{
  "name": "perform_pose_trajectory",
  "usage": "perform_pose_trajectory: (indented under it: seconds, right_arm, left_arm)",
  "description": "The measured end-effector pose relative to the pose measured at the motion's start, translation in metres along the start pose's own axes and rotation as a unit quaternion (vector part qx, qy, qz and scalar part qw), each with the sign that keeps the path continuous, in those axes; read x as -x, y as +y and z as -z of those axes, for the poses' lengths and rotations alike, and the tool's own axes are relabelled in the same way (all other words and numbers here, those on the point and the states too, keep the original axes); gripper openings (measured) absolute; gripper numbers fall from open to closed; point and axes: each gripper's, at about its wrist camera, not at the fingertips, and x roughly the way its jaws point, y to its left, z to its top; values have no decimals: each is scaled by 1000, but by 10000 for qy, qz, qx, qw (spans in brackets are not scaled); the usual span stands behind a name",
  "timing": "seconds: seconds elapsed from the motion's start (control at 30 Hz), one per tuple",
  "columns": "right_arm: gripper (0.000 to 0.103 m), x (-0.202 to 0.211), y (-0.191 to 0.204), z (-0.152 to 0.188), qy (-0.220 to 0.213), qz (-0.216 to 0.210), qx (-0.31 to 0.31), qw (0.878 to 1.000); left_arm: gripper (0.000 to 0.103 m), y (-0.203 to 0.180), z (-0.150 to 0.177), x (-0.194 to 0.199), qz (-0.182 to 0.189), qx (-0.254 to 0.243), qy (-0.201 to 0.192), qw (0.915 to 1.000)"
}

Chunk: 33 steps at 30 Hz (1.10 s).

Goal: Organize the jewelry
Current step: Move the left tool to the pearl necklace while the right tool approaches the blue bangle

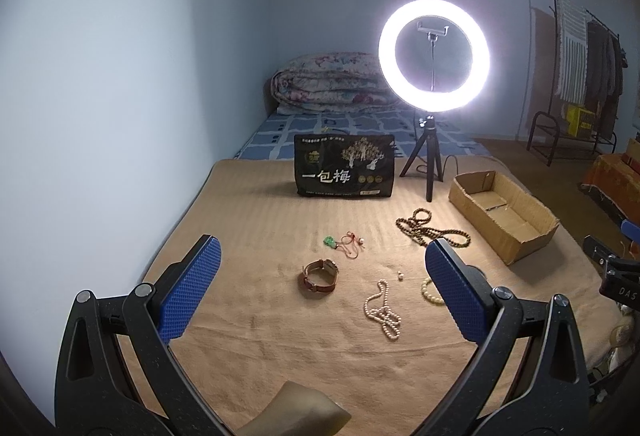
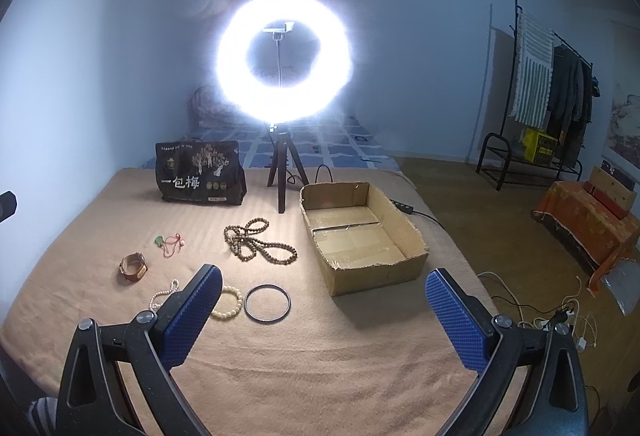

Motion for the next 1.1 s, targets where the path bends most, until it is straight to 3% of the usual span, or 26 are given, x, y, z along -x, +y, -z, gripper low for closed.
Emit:
perform_pose_trajectory:
  seconds: [0.33, 0.53, 0.77, 1.1]
  right_arm:
    - [102, -35, 9, 5, 198, -221, 333, 9990]
    - [97, -62, 17, 9, 443, -514, 545, 9962]
    - [84, -103, 27, 19, 966, -1041, 635, 9878]
    - [83, -164, 40, 51, 1676, -1182, 818, 9753]
  left_arm:
    - [103, 17, 6, -44, 151, -21, 454, 9989]
    - [101, 21, 16, -71, 338, -36, 777, 9964]
    - [90, 19, 33, -103, 710, -11, 1235, 9898]
    - [79, -10, 66, -151, 1321, -114, 1962, 9715]
